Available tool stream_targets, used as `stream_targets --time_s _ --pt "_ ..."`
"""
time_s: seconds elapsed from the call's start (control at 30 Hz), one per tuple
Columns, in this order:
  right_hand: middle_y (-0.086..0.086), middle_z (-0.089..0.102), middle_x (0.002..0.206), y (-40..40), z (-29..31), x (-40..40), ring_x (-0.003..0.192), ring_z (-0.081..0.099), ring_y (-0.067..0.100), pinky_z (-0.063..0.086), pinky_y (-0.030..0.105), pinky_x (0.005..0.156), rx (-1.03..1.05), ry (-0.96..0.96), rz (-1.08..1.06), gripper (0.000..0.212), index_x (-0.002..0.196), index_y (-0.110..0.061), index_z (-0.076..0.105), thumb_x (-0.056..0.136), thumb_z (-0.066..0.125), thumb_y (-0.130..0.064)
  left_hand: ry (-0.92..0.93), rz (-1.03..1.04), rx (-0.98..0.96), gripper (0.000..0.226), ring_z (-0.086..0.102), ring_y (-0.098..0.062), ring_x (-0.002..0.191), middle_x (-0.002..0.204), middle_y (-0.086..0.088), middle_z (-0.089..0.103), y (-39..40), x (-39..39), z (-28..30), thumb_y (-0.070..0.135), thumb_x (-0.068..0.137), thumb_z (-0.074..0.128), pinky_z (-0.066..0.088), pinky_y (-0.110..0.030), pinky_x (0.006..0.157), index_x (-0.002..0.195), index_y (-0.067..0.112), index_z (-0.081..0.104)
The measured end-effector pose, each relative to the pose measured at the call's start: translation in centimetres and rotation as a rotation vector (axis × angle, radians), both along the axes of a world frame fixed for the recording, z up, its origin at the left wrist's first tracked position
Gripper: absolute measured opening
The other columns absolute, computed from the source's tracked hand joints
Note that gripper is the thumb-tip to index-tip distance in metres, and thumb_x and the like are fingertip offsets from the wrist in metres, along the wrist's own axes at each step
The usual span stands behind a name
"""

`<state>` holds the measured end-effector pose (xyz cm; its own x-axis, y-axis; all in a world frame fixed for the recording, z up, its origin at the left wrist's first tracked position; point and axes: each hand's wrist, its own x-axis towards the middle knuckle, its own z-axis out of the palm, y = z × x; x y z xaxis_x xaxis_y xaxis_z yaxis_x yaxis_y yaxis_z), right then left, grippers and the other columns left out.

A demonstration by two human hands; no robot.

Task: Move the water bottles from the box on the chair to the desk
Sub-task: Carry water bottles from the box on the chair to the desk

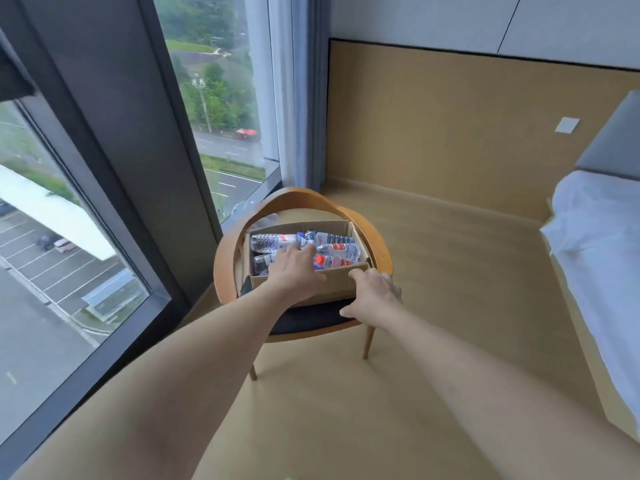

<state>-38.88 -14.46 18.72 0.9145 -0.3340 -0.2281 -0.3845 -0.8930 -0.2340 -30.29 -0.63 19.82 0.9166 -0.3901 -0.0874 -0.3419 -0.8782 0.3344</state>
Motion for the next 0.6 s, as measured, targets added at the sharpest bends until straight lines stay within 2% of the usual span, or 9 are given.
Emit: stream_targets --time_s 0.2,0.43,0.5,0.6 --pt "0.006 0.048 0.143 -3.2 -2.2 6.9 0.132 0.041 0.031 0.043 0.045 0.101 0.04 0.031 -0.01 0.079 0.149 -0.029 0.04 0.083 0.079 -0.045 0.076 -0.02 0.077 0.061 0.041 -0.035 0.137 0.15 -0.014 0.044 -3.3 6.9 -3.2 0.038 0.093 0.068 0.046 -0.05 0.107 0.147 0.023 0.045" --pt "0.005 0.05 0.135 -9.9 -6.9 17.5 0.129 0.041 0.031 0.043 0.049 0.104 0.092 0.123 0.036 0.06 0.133 -0.029 0.048 0.084 0.078 -0.044 0.161 0.018 0.075 0.052 0.046 -0.03 0.123 0.133 -0.009 0.049 -9.7 15.6 -8.3 0.04 0.092 0.066 0.049 -0.046 0.096 0.139 0.022 0.049" --pt "0.004 0.05 0.133 -11.8 -8.5 20.8 0.128 0.041 0.03 0.043 0.047 0.102 0.111 0.147 0.062 0.056 0.127 -0.027 0.049 0.082 0.079 -0.044 0.187 0.036 0.098 0.052 0.046 -0.03 0.121 0.131 -0.01 0.049 -11.5 18.0 -9.8 0.038 0.092 0.065 0.049 -0.045 0.092 0.138 0.02 0.05" --pt "0.003 0.052 0.128 -14.4 -10.5 24.9 0.125 0.044 0.029 0.043 0.043 0.094 0.125 0.179 0.115 0.057 0.128 -0.028 0.049 0.082 0.08 -0.043 0.237 0.069 0.145 0.054 0.046 -0.03 0.123 0.132 -0.01 0.05 -13.8 21.1 -11.5 0.03 0.089 0.066 0.047 -0.044 0.091 0.14 0.021 0.05"
